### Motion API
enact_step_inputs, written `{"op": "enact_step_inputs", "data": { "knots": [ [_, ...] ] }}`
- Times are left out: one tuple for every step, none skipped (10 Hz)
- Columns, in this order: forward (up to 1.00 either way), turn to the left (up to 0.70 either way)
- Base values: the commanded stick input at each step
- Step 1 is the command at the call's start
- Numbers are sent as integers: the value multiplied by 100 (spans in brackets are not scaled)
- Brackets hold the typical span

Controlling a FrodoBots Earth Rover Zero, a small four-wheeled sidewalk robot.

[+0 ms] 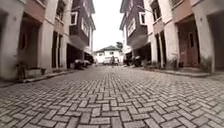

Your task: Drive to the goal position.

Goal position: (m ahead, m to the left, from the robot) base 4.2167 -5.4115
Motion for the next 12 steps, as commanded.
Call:
{"op": "enact_step_inputs", "data": {
  "knots": [
    [70, 0],
    [70, 0],
    [70, 0],
    [70, 0],
    [70, 0],
    [70, 0],
    [70, 0],
    [70, 0],
    [70, 0],
    [70, 0],
    [70, 0],
    [70, 0]
  ]
}}
